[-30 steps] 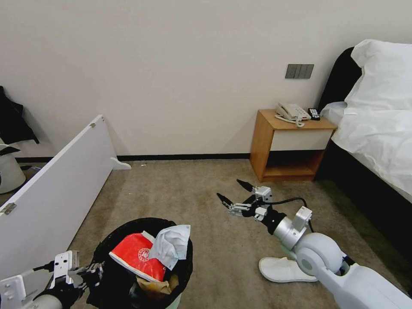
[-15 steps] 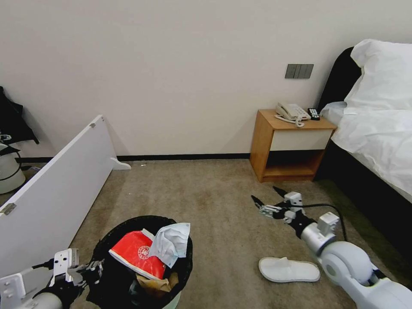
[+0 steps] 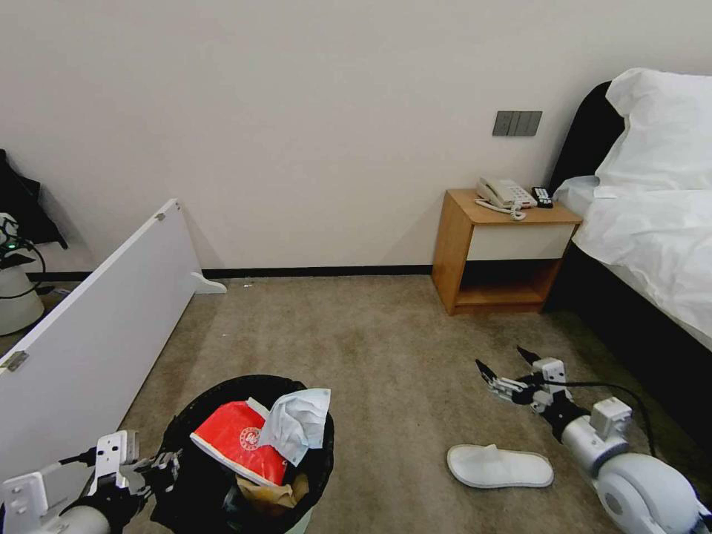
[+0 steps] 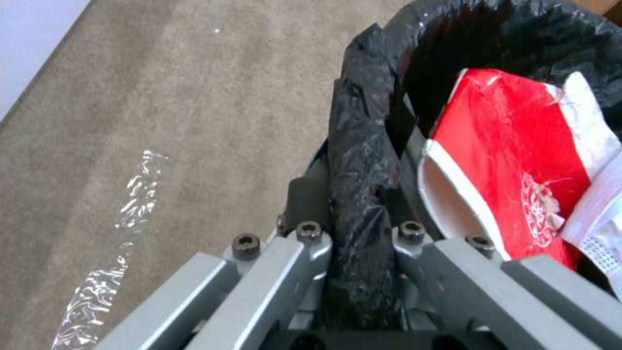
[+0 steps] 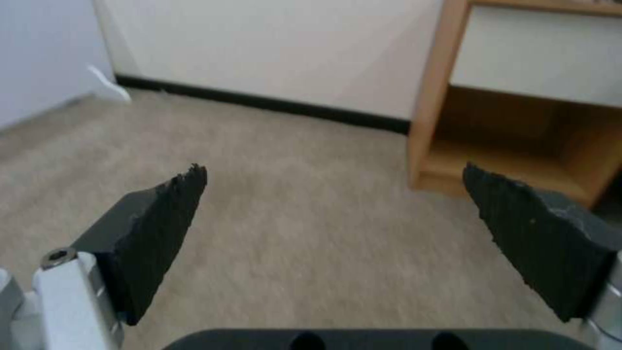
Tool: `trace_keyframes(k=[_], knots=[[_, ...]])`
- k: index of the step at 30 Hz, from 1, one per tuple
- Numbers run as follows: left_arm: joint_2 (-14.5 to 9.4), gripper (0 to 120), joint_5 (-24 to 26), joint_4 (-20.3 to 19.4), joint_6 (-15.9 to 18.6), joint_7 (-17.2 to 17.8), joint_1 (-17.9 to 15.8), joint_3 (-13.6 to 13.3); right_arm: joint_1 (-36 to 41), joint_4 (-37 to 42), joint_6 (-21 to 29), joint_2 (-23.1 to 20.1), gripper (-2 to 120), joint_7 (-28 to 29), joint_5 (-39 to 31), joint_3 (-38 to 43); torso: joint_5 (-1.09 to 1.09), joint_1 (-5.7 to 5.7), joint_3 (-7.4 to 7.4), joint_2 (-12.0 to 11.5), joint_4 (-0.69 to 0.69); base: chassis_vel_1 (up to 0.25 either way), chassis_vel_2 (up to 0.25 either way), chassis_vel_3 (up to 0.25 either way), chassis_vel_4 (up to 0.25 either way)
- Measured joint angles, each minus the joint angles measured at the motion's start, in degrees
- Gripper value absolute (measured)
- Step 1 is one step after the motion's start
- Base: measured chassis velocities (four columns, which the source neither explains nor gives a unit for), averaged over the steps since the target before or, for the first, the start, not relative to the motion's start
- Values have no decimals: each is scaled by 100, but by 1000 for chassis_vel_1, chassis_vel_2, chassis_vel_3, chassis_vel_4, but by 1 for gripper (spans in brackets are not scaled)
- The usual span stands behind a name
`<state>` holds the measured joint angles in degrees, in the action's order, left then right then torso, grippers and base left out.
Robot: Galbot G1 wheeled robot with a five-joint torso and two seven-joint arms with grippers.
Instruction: Pick up the trash bin, then pick up the garbage from the floor and place it into the trash bin.
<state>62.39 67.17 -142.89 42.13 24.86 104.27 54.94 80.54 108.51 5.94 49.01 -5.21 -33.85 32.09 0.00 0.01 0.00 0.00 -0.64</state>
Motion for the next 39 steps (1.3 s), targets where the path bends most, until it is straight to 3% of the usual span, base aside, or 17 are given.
trace_keyframes(k=[12,23,39], knots=[[25,4,-46,73,0,-34,-63,23,418,41,98,818,100,443,449,349,-1,0,0,0,0,0,0,0,0],[-35,4,-18,69,0,-27,-51,39,-24,-1129,-122,813,100,245,639,-103,0,0,1,0,1,0,0,0,0],[7,4,-37,-19,0,-9,0,70,-803,-2179,655,834,100,-289,806,-794,-1,0,1,0,1,0,0,0,0]])
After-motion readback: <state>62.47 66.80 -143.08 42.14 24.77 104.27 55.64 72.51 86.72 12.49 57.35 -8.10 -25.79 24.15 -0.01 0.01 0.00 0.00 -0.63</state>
